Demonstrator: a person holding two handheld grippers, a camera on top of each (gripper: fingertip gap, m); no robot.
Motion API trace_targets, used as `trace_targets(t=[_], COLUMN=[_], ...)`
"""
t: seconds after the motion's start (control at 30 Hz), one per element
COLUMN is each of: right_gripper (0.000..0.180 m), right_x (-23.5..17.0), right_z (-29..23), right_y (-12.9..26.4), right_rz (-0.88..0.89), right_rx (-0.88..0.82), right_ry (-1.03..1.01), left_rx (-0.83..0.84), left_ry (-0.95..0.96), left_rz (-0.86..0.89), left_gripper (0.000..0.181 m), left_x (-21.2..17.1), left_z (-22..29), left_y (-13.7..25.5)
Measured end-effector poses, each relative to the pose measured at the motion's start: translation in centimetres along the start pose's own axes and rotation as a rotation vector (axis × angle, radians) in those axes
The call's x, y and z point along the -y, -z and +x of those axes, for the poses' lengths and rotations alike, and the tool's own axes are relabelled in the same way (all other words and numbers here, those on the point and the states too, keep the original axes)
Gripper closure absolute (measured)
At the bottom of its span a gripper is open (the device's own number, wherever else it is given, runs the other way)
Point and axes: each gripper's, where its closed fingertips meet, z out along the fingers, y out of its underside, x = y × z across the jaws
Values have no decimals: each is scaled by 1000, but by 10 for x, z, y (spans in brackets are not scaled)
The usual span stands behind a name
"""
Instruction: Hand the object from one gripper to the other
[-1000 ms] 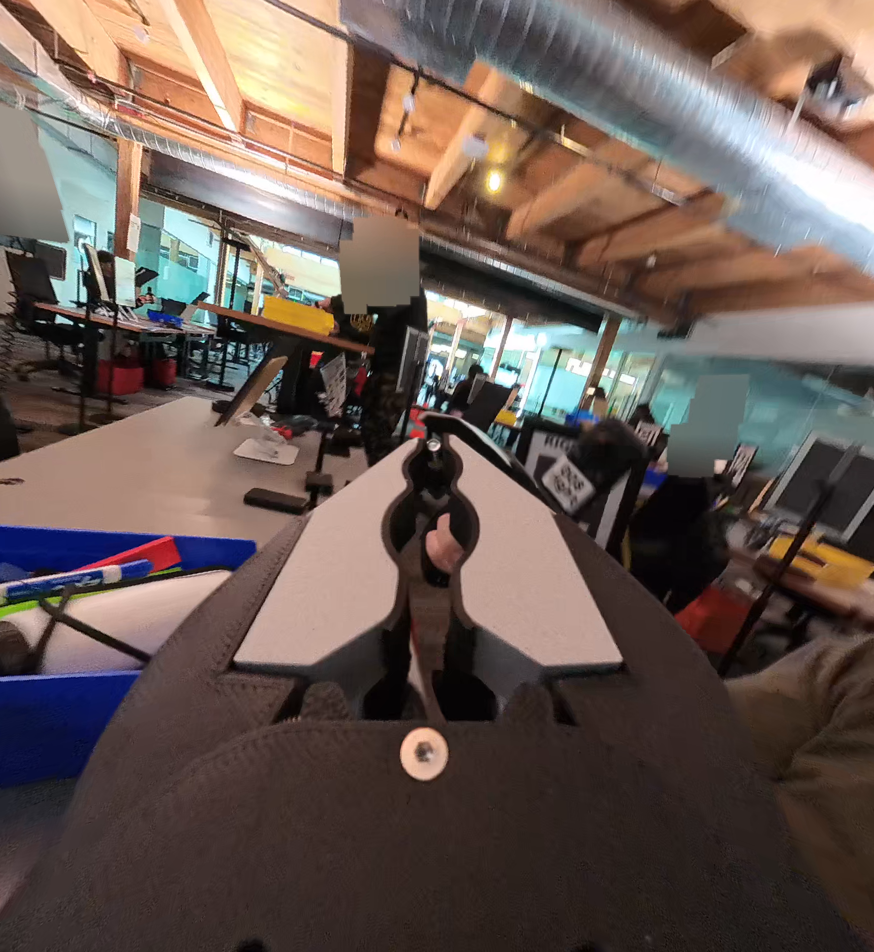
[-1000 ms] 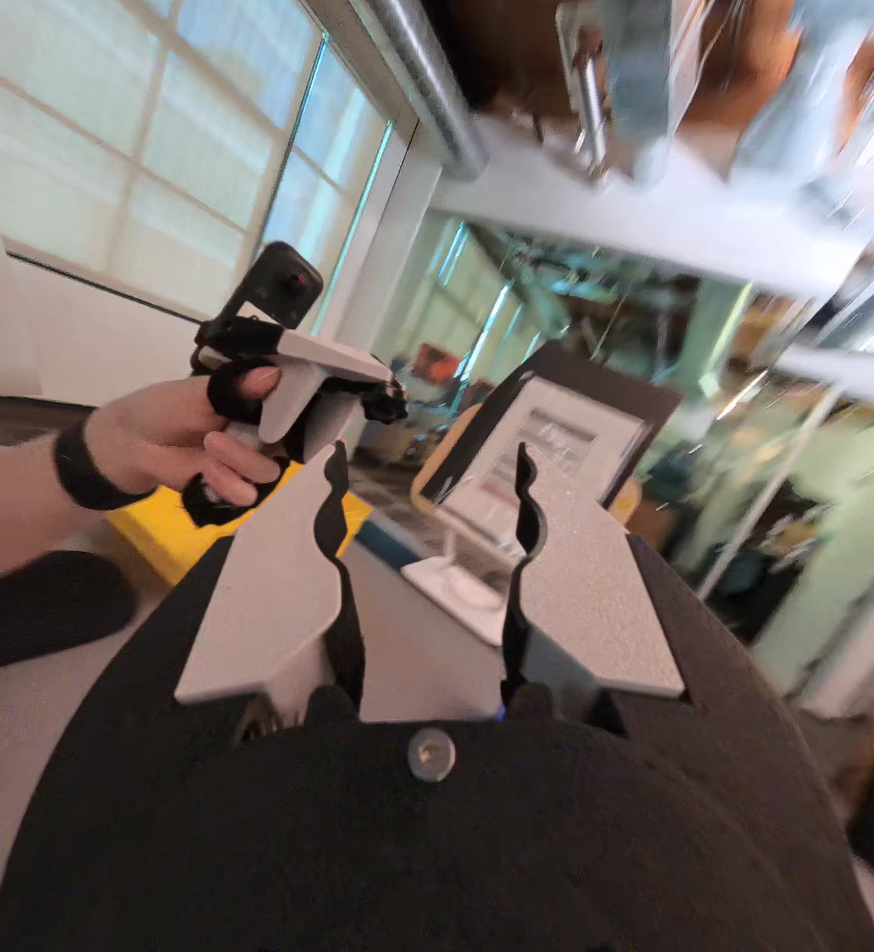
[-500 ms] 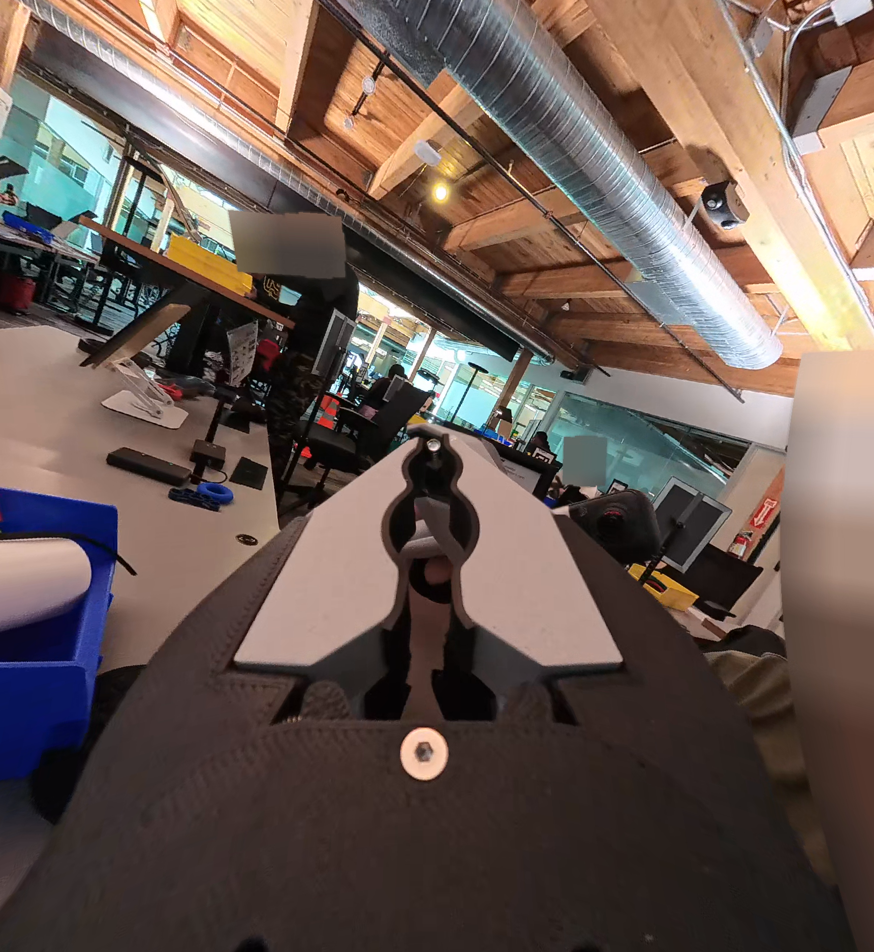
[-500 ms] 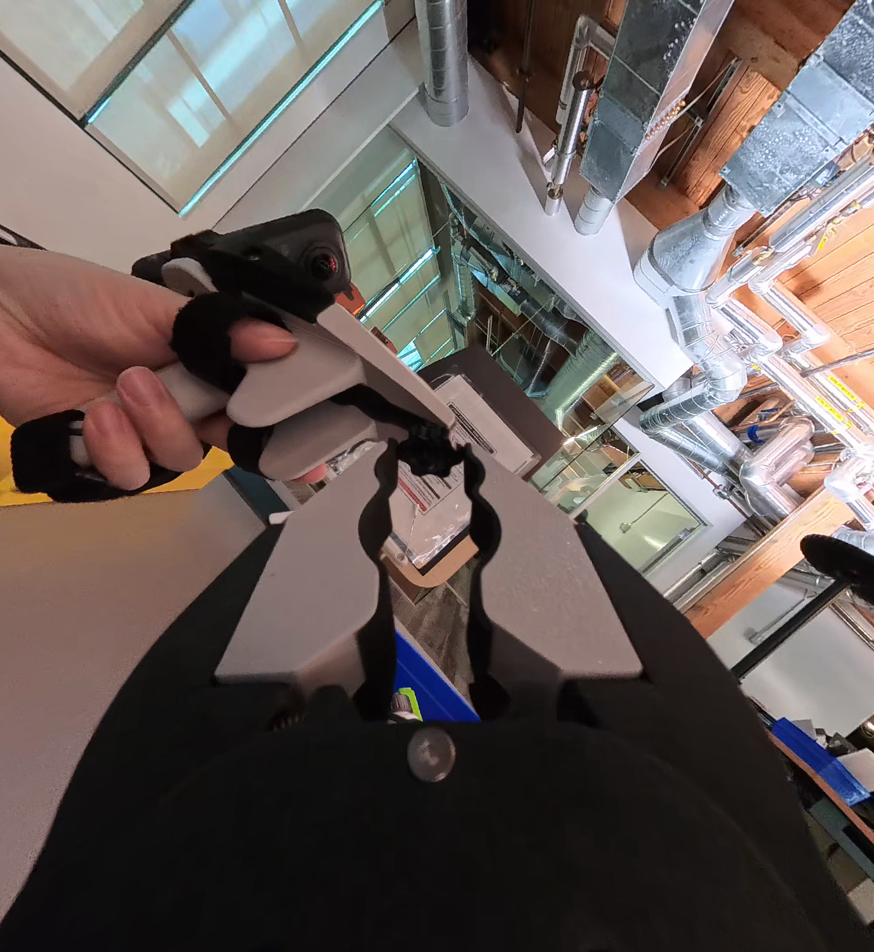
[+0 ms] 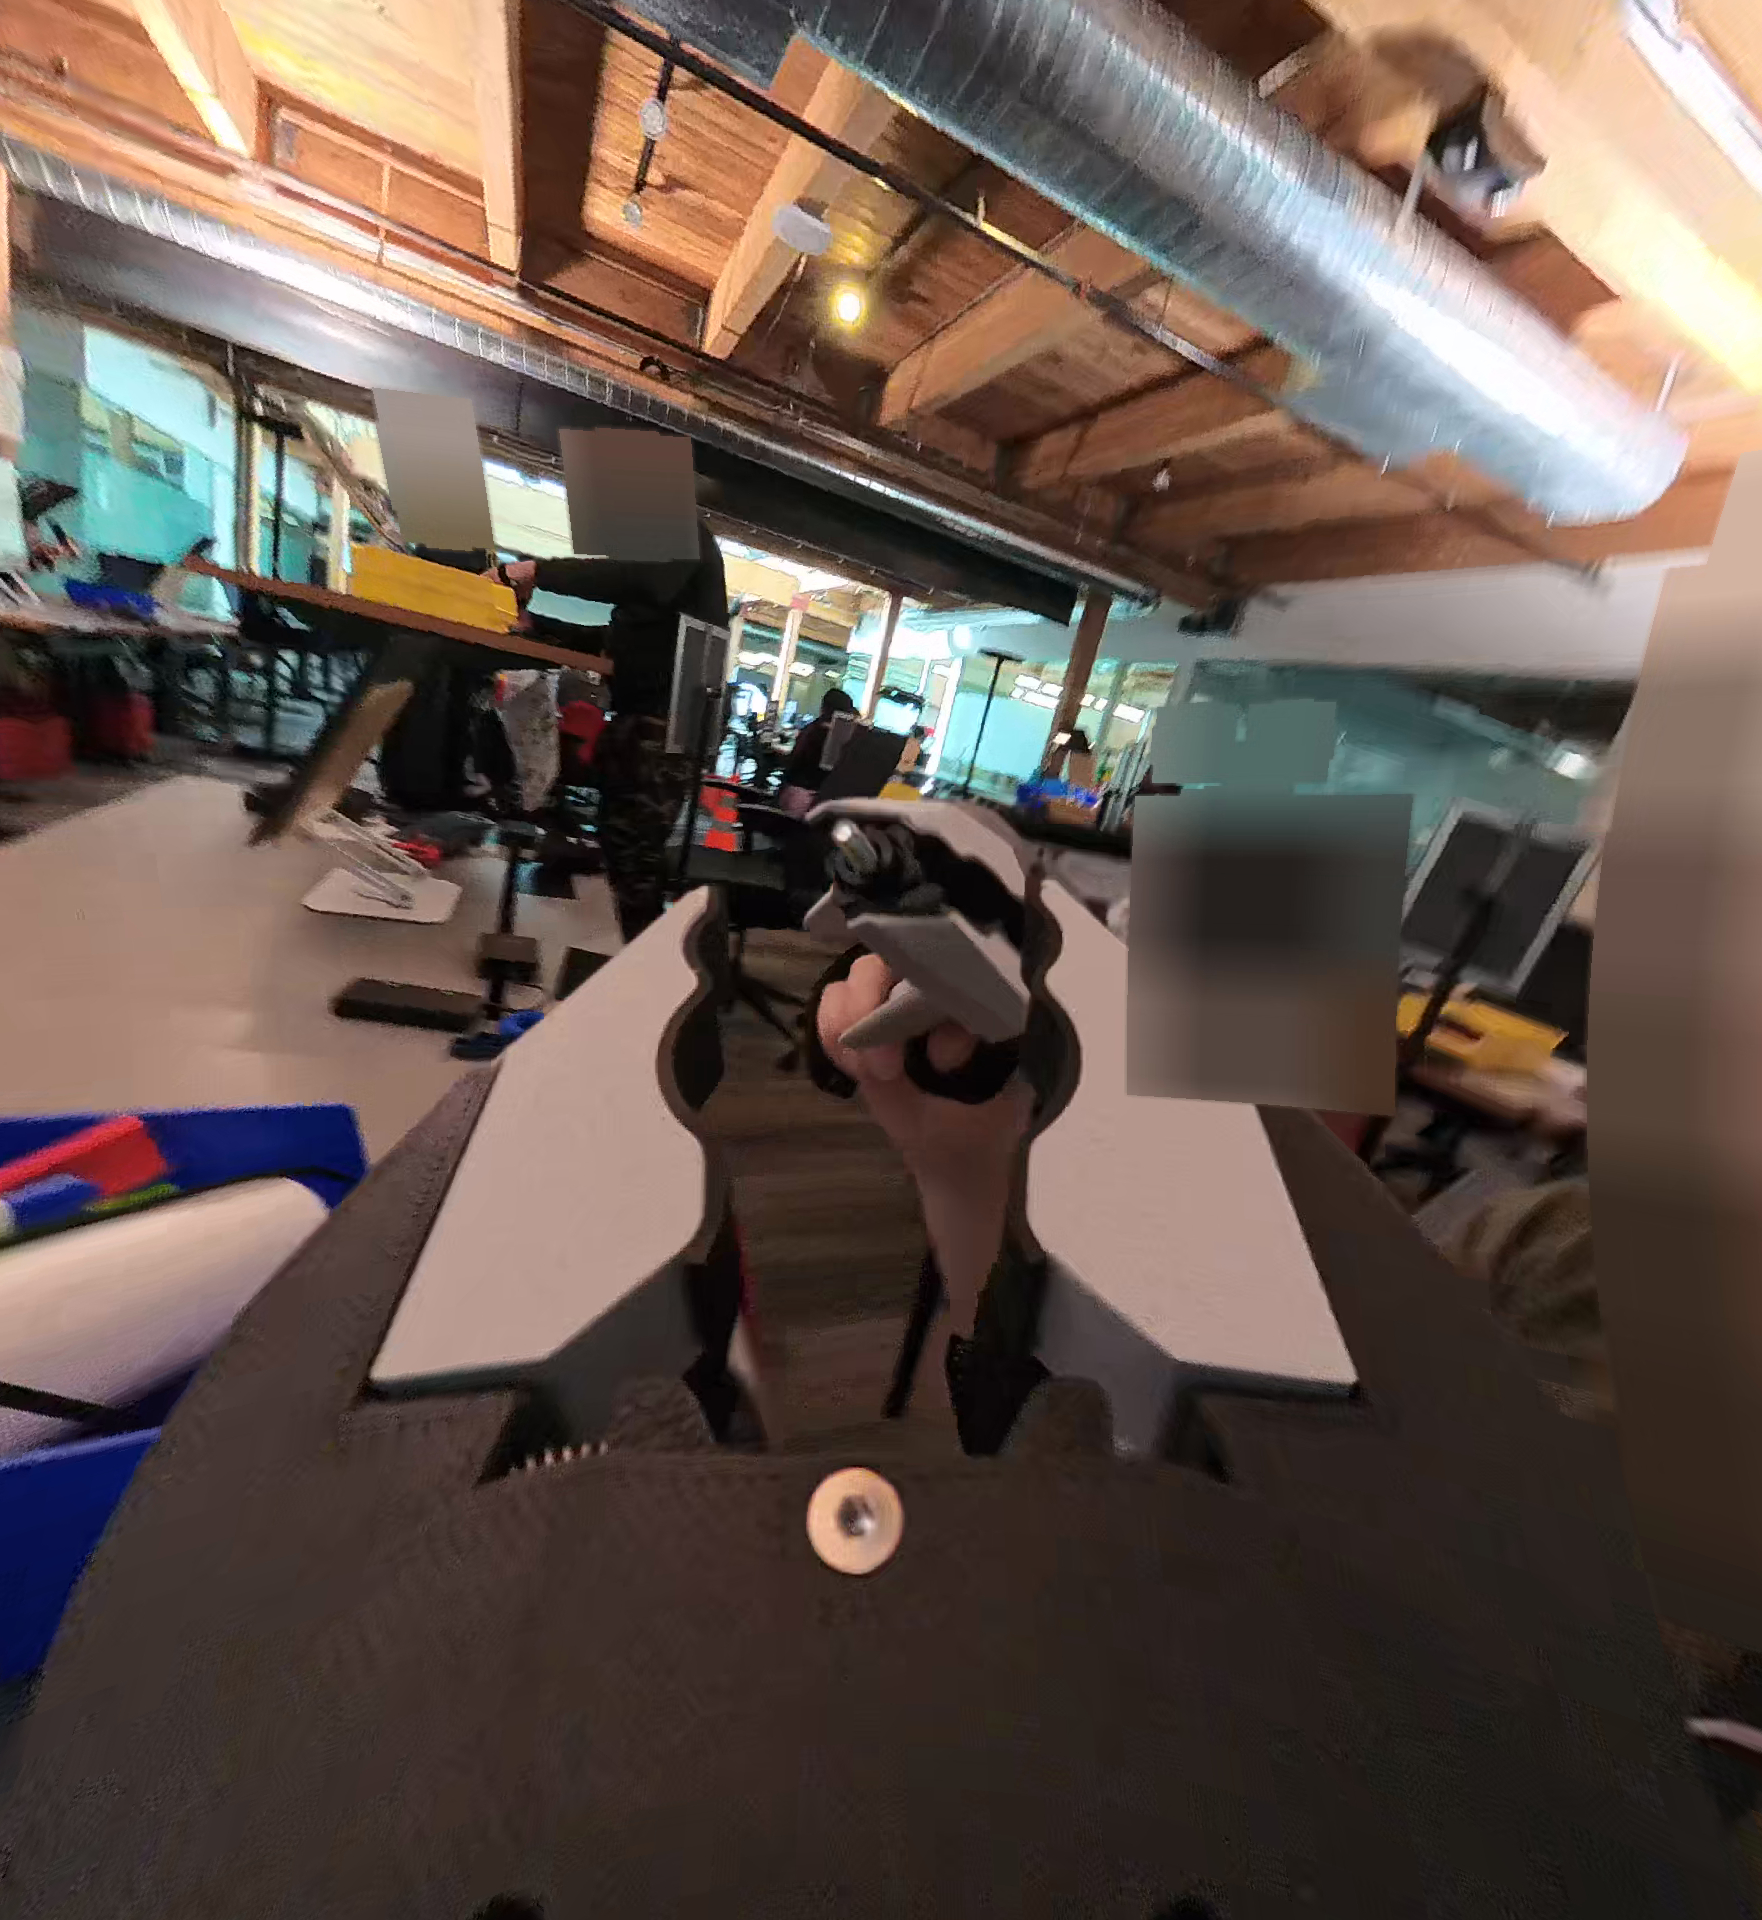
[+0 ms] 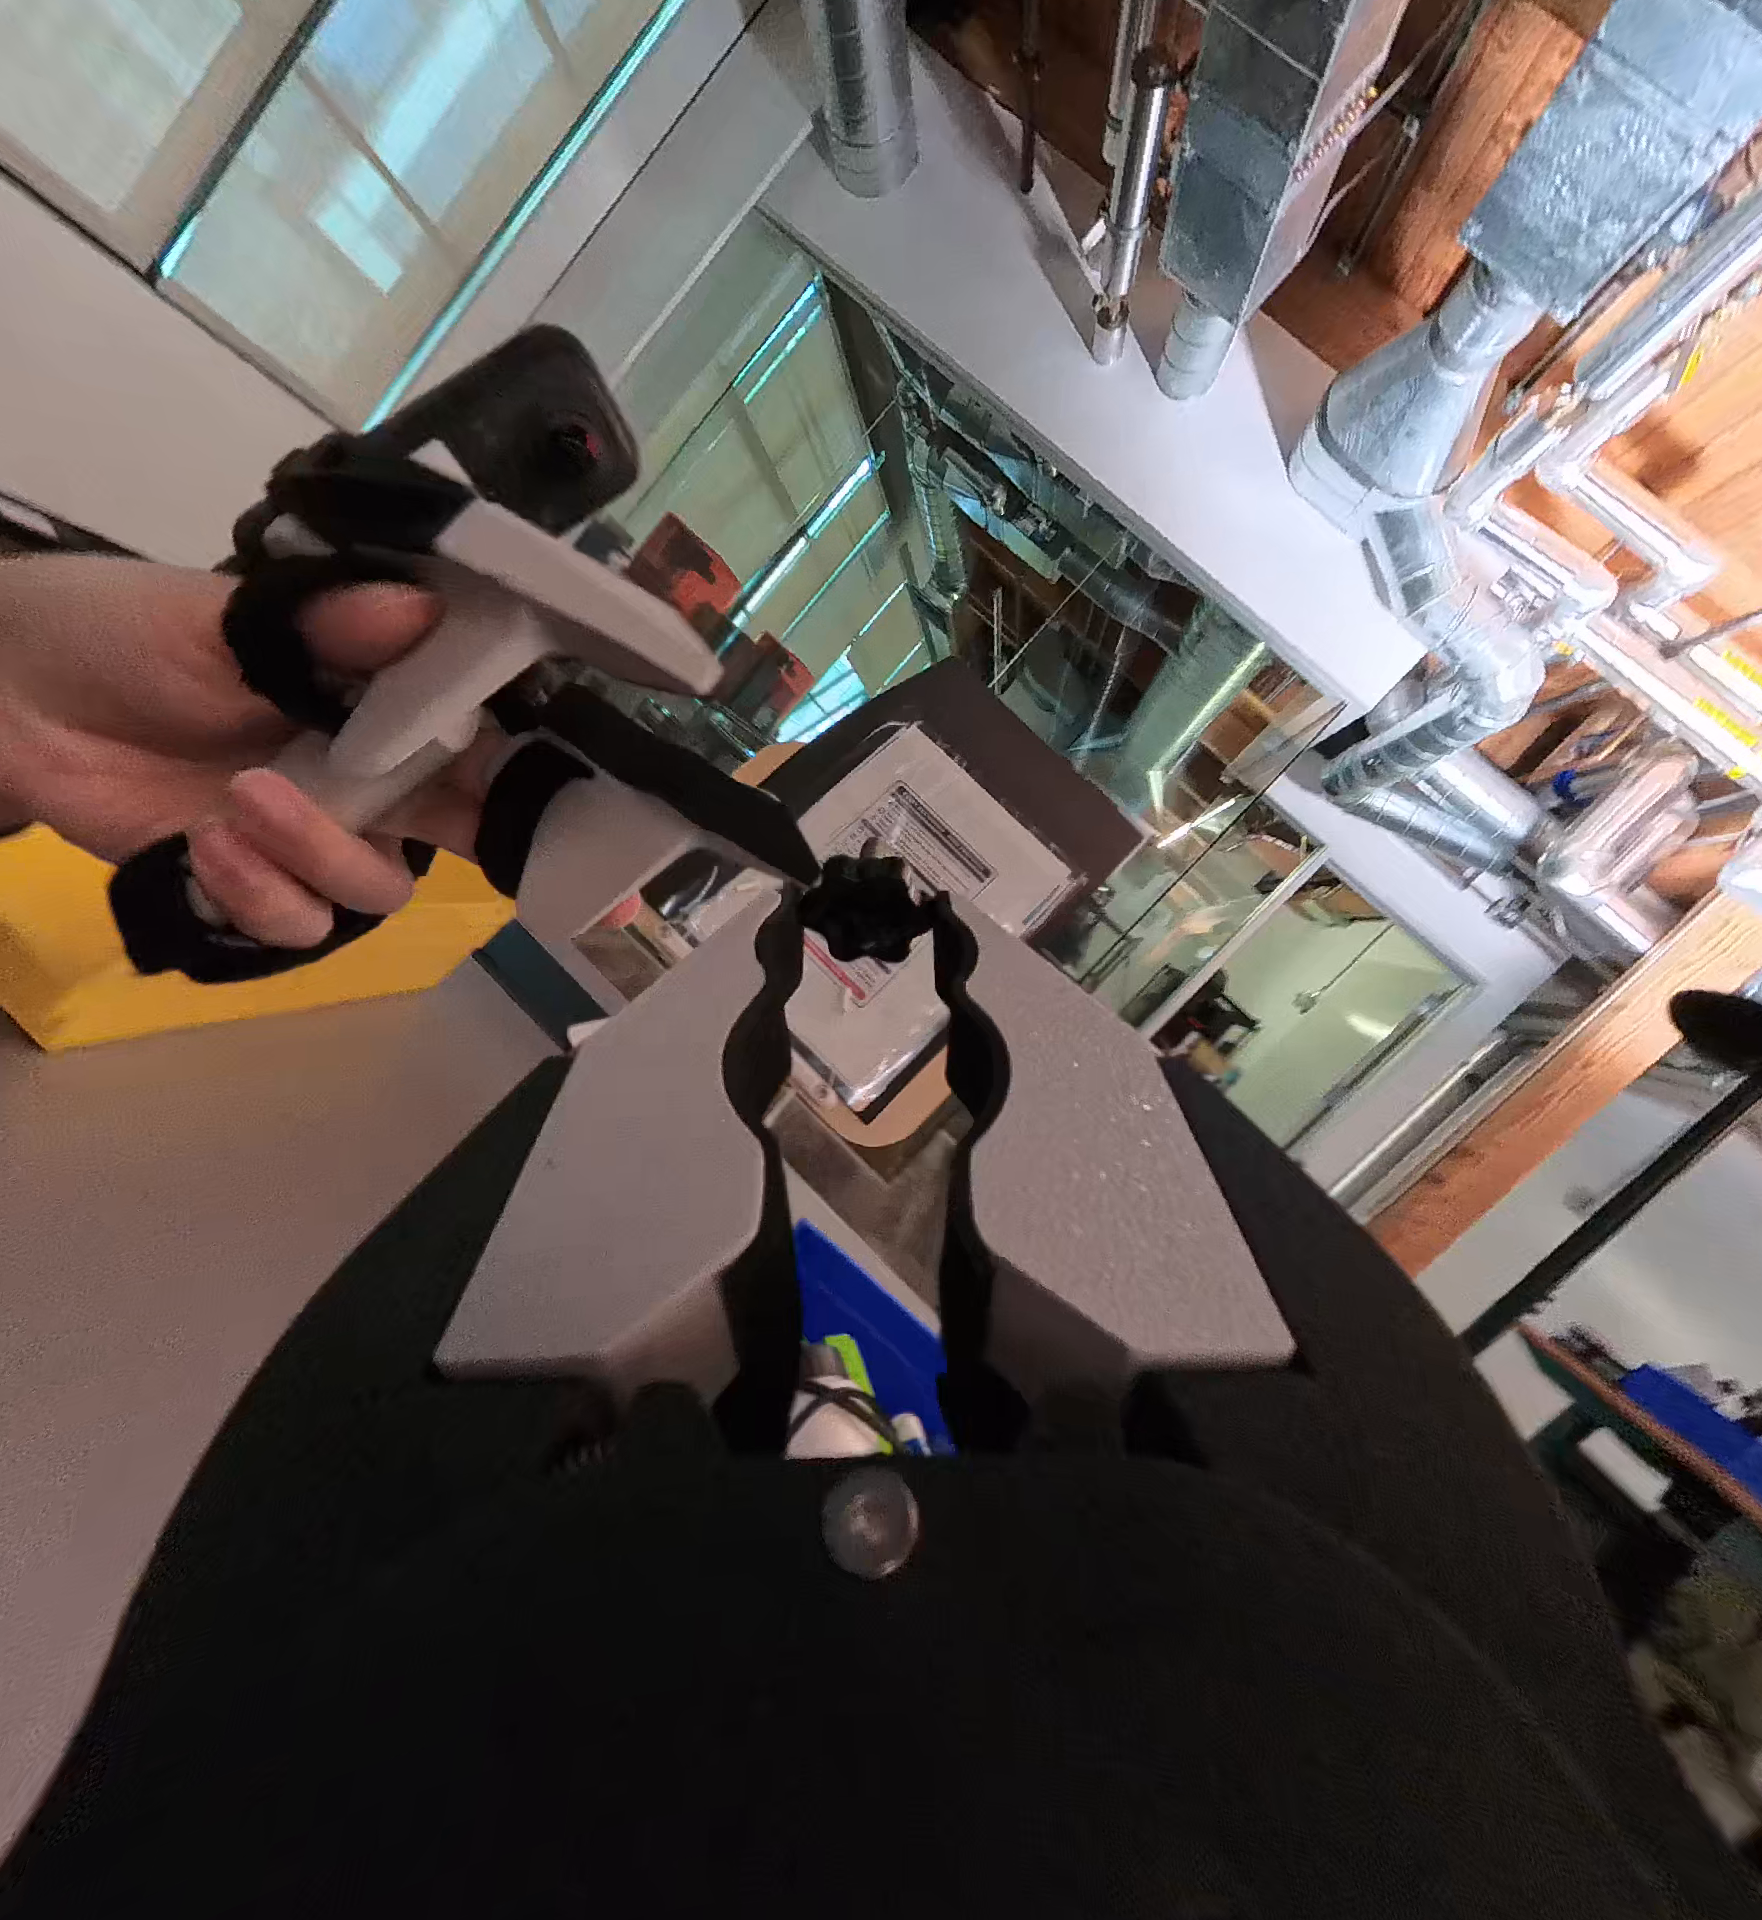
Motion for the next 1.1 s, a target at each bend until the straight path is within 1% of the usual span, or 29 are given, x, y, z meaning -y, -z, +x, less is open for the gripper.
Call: trace_targets(t=[0.1, 0.23, 0.33, 0.47, 0.6, 0.8, 0.9, 1.0, 1.1], right_gripper=[156, 156, 156, 157, 156, 156, 157, 157, 157], right_x=[4, 13, 20, 14, 10, 11, 12, 9, 5], right_z=[10, 14, 14, 10, 1, -19, -23, -23, -25], right_y=[8, 17, 25, 29, 29, 32, 32, 29, 28], right_rz=[21, 90, 143, 138, 109, 72, 78, 70, 69], right_rx=[31, 189, 322, 408, 476, 686, 738, 774, 844], right_ry=[-174, -527, -712, -794, -858, -1037, -1102, -1178, -1281], left_rx=[34, 155, 146, 122, 109, 96, 84, 93, 125], left_ry=[-258, -696, -867, -932, -966, -1075, -1096, -1125, -1187], left_rz=[-45, -130, -212, -246, -214, -243, -270, -292, -309], left_gripper=[126, 123, 122, 124, 127, 128, 130, 130, 131], left_x=[0, -9, -25, -38, -37, -47, -53, -58, -59], left_z=[10, 12, 21, 29, 34, 32, 31, 28, 25], left_y=[2, 1, -3, -9, -10, -9, -10, -10, -11])
